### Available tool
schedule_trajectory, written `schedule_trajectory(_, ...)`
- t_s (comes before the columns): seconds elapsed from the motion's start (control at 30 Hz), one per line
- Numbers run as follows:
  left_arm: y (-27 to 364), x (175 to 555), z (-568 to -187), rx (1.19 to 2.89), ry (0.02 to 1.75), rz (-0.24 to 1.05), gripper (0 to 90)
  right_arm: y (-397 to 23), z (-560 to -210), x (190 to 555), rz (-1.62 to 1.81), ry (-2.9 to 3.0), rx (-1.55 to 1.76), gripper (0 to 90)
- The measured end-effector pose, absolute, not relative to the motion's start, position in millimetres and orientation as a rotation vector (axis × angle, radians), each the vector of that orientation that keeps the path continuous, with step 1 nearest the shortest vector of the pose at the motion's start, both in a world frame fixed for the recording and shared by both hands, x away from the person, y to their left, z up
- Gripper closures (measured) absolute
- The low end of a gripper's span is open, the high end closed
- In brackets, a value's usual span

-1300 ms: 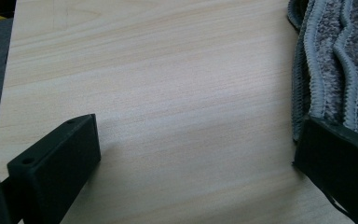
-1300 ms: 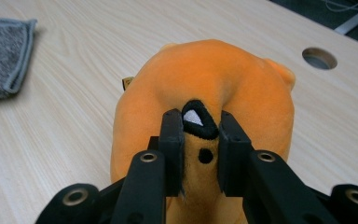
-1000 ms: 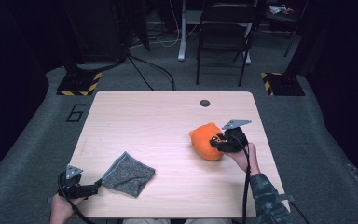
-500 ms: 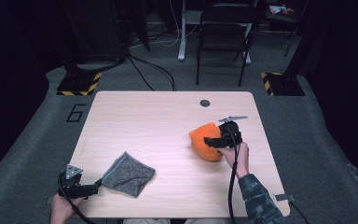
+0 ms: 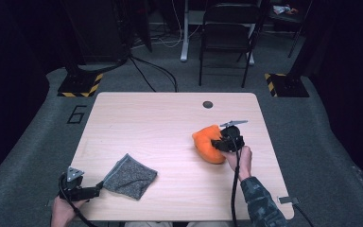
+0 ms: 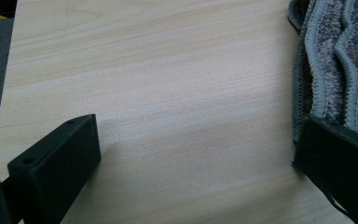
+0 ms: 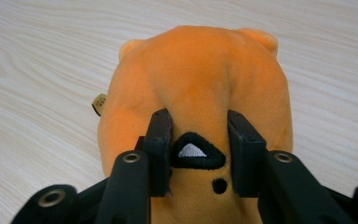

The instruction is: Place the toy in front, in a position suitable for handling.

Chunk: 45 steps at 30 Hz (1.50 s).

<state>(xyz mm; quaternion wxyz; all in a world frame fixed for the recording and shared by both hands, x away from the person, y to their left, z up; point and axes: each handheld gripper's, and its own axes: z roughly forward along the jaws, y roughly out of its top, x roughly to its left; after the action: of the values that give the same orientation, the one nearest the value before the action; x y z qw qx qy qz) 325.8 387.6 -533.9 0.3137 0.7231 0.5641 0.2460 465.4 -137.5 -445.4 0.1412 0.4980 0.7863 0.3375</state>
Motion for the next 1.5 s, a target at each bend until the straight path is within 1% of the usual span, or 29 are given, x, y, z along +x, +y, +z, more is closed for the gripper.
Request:
schedule_trajectory(0.1, 387, 325, -533, 1.927, 1.464, 0.635, 0.0, -140, -441, 466, 1.016, 2.267, 1.401, 69.7)
schedule_trajectory(0.23, 388, 325, -534, 1.926, 1.459, 0.636, 0.0, -142, -437, 467, 1.039, 2.274, 1.385, 70.6)
schedule_trajectory(0.33, 388, 325, -534, 1.926, 1.459, 0.634, 0.0, -140, -433, 468, 1.076, 2.297, 1.306, 71.5)
schedule_trajectory(0.73, 388, 324, -534, 1.926, 1.456, 0.635, 0.0, -129, -415, 467, 1.169, 2.383, 1.074, 71.9)
schedule_trajectory(1.1, 388, 323, -534, 1.93, 1.457, 0.633, 0.0, -111, -418, 474, 1.192, 2.502, 0.813, 71.7)
schedule_trajectory(1.23, 388, 323, -534, 1.933, 1.456, 0.634, 0.0, -105, -424, 476, 1.17, 2.541, 0.775, 71.1)
schedule_trajectory(1.33, 388, 323, -534, 1.93, 1.454, 0.634, 0.0, -100, -439, 478, 1.063, 2.575, 0.776, 69.5)
schedule_trajectory(1.4, 388, 323, -533, 1.934, 1.456, 0.633, 0.0, -101, -442, 478, 1.084, 2.573, 0.801, 68.0)
schedule_trajectory(1.5, 388, 323, -534, 1.932, 1.455, 0.633, 0.0, -103, -440, 477, 1.079, 2.561, 0.827, 61.1)
